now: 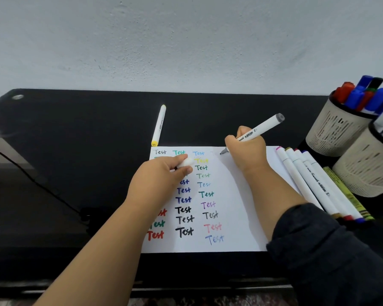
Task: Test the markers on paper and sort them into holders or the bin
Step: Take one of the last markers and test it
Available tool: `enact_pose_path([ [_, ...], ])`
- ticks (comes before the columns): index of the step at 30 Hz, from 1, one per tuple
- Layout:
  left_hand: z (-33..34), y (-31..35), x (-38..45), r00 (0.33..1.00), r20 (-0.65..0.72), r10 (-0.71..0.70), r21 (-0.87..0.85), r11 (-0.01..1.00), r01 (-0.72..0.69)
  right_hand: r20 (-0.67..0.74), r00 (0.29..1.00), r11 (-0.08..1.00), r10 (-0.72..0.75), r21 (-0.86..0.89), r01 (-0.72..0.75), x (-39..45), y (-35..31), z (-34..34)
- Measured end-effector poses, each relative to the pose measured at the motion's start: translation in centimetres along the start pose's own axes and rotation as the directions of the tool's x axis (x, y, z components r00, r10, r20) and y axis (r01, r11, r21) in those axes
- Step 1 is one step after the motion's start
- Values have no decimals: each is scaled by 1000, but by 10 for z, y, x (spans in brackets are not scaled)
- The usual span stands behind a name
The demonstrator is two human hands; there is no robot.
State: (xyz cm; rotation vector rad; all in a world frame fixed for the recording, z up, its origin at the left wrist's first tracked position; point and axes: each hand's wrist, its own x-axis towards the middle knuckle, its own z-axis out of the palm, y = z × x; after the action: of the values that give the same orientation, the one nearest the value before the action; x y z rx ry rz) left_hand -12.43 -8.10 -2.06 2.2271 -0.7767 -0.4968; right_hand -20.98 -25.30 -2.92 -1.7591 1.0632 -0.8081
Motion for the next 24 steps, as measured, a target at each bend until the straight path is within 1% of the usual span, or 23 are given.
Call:
enact_pose_path([
  [5,-2,0,2,1000,10,-19,38,999,18,-11,997,990,73,124,-71,1,-4,-3],
  [7,-3,1,1,999,20,-27,40,999,27,26,994,986,109,124,-111,3,-7,-5],
  [10,-4,4,-4,998,43,-39,-6,999,39,104,981,977,163,119,-175,2,-15,-11],
  [12,-6,6,-10,996,68,-48,-57,997,52,109,978,967,180,162,-196,-3,-24,-16],
  [14,-9,7,-16,994,99,-44,-138,989,58,103,976,945,190,250,-211,-14,-32,-18],
  [17,-12,10,-23,990,144,-4,-221,975,36,132,975,890,178,402,-217,-37,-37,-17],
  [20,-15,12,-30,984,176,41,-270,963,8,149,974,871,171,438,-220,-60,-41,-15],
  [24,-18,12,-38,978,199,69,-269,963,-13,126,982,874,144,450,-186,-78,-45,-16],
])
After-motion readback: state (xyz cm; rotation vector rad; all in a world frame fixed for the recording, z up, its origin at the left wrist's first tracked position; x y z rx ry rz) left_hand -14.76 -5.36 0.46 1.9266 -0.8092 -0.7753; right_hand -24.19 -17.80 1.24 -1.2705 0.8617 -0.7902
